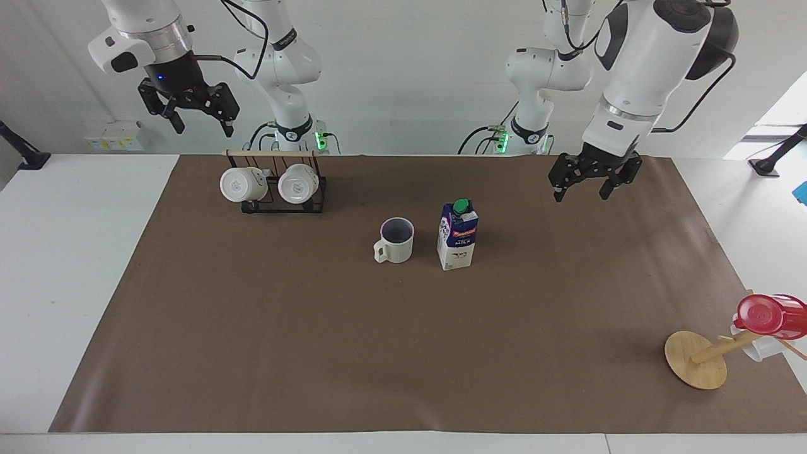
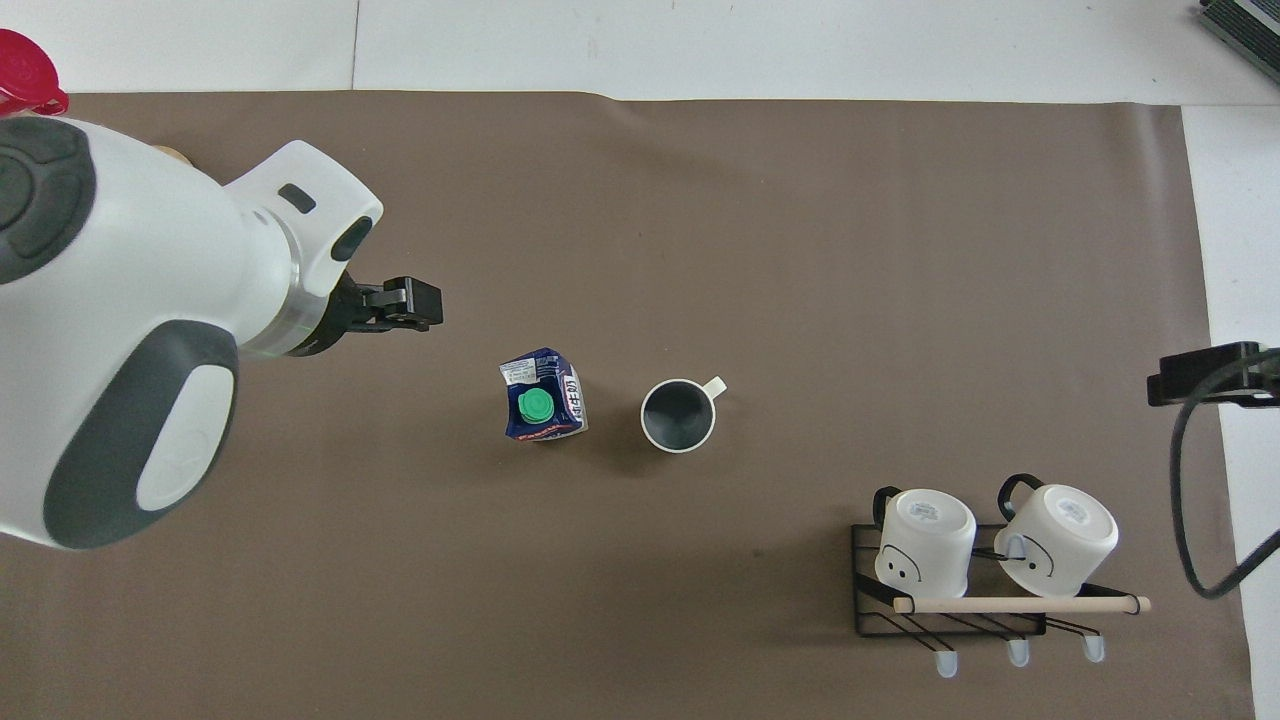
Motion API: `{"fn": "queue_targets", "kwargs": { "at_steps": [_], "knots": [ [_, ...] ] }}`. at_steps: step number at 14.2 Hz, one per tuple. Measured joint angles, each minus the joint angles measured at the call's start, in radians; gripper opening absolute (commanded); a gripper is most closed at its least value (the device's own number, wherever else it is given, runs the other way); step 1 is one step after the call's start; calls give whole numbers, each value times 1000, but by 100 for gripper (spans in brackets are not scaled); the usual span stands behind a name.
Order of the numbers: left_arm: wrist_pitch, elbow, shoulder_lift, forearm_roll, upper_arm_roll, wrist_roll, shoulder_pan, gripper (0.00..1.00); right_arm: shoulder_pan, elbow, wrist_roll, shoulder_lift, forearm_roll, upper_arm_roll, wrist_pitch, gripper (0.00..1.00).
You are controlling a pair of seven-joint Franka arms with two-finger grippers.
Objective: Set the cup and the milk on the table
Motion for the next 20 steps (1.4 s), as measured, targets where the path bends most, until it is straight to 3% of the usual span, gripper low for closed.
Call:
{"fn": "queue_targets", "kwargs": {
  "at_steps": [8,20],
  "knots": [
    [-102,15,-8,0,5,76,83,100,0,0,0,0,0,0,0,100],
    [-171,16,-32,0,5,125,91,100,-7,0,-44,-1,0,-17,-16,100]
  ]
}}
